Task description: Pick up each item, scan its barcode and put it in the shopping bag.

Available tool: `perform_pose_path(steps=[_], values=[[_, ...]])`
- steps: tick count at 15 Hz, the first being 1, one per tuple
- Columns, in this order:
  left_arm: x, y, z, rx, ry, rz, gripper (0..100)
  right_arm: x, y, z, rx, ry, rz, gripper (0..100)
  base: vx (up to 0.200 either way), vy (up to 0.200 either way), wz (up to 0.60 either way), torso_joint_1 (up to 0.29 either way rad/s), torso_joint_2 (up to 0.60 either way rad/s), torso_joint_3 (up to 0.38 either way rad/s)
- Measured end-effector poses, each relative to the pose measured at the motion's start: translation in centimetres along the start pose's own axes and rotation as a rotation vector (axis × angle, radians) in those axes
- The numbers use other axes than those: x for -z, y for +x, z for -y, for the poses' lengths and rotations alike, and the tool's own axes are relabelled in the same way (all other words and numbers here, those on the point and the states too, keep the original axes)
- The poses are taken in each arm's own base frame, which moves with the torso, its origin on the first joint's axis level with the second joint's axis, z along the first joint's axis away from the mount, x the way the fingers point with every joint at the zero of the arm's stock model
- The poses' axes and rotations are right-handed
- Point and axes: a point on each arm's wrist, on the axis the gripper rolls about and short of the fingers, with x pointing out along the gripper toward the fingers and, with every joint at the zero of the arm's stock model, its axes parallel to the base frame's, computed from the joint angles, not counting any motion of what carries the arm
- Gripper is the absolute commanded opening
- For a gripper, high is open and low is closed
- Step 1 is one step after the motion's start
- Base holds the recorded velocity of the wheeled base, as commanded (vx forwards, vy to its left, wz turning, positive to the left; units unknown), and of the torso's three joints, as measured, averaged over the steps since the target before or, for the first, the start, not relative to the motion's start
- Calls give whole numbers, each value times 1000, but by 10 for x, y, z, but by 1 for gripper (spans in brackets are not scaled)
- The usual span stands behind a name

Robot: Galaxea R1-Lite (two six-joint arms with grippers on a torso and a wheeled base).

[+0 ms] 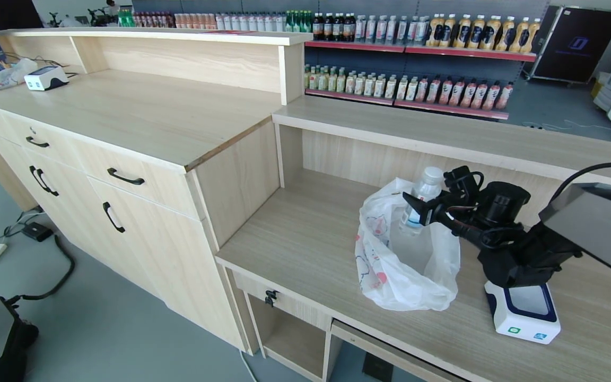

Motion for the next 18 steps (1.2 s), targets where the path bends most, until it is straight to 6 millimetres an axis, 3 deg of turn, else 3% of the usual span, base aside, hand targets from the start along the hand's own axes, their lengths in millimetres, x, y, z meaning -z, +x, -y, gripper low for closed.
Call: perform_pose_path(steps=[7, 14, 15, 18], values=[[0, 0, 0, 0, 0, 0, 100, 33, 10, -3, -15, 13, -33, 0, 0, 0, 0, 0, 0, 0], [0, 0, 0, 0, 0, 0, 100, 41, 17, -12, -36, 18, -40, 0, 0, 0, 0, 0, 0, 0], [0, 0, 0, 0, 0, 0, 100, 40, 17, -13, -38, 18, -40, 100, 0, 0, 0, 0, 0, 0], [0, 0, 0, 0, 0, 0, 100, 31, 14, -13, -40, 24, -47, 100, 0, 0, 0, 0, 0, 0]])
